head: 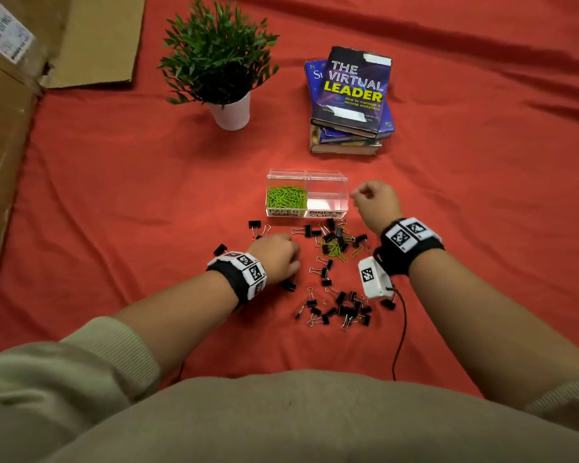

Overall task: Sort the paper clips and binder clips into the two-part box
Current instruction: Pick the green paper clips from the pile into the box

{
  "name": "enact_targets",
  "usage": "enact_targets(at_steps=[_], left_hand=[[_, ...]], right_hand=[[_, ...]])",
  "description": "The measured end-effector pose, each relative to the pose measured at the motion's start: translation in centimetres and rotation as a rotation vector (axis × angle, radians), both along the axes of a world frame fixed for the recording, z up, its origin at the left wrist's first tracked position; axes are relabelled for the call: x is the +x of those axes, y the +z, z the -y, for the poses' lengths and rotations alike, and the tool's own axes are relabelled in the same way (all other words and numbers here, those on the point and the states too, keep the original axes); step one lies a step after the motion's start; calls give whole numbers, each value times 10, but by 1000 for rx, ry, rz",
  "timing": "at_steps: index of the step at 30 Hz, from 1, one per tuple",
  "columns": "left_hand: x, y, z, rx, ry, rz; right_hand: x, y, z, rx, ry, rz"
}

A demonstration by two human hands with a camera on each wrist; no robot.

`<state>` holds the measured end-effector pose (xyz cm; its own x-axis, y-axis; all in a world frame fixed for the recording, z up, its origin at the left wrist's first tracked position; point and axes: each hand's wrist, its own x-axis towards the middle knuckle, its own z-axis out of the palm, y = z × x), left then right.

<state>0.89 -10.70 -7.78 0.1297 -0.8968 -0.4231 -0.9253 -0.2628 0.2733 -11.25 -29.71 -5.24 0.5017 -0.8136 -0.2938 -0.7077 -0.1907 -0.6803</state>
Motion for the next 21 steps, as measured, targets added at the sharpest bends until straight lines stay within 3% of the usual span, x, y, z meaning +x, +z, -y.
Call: enact_targets(at_steps=[2, 5, 13, 21], left_hand=[[-5, 3, 10, -47, 9, -21], [-18, 3, 27, -142, -20, -76], [-29, -9, 42, -72, -162, -22], [-24, -11, 38, -92, 61, -27]], right_hand=[[-22, -18, -4, 21, 16, -130], [-41, -40, -17, -15, 181, -246], [-62, -48, -34, -17, 262, -273], [-47, -45, -29, -51, 341, -296]])
